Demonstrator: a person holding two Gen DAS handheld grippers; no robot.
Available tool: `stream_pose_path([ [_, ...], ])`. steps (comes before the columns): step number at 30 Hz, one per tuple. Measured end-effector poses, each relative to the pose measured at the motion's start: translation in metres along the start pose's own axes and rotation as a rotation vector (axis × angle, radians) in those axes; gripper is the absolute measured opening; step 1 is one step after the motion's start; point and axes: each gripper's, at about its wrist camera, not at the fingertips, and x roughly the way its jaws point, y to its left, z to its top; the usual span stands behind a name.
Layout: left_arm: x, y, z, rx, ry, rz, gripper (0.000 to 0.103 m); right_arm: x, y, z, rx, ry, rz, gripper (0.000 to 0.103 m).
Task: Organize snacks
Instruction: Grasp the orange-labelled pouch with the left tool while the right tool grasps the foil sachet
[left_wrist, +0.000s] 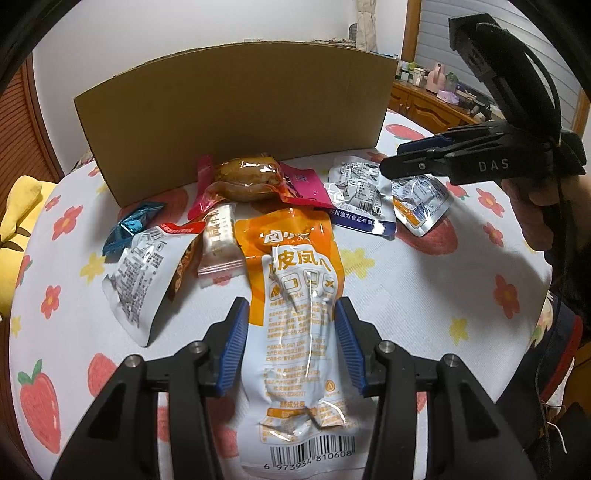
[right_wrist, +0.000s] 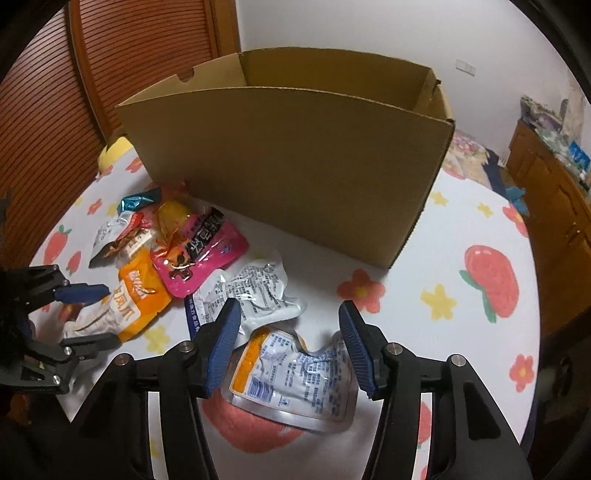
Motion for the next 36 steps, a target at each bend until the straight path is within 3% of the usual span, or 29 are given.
stream_pose_path([
  [9, 0.0, 0.001, -0.001, -0.003, -0.001, -0.001, 0.047, -0.004, 0.0, -0.016, -0.031, 0.08, 0.033, 0.056],
  [12, 0.0, 0.0, -0.001, -0.005, 0.0, 0.003, 0.046, -0.013, 0.006, -0.029, -0.056, 0.087, 0.027, 0.06],
  [29, -0.012, -0.004, -0.007, -0.029, -0.018, -0.025, 0.041, -0.001, 0.022, -0.043, -0.062, 0.057, -0.071, 0.064],
  [33, -0.012, -0.005, -0.008, -0.027, -0.02, -0.027, 0.042, -0.004, 0.024, -0.047, -0.069, 0.044, -0.057, 0.054],
  [34, -0.01, -0.005, -0.007, -0.03, -0.019, -0.024, 0.042, -0.007, 0.023, -0.049, -0.067, 0.039, -0.054, 0.044],
  [36, -0.009, -0.003, -0.005, -0.041, -0.015, -0.033, 0.043, -0.01, 0.02, -0.052, -0.05, 0.038, -0.024, 0.038],
])
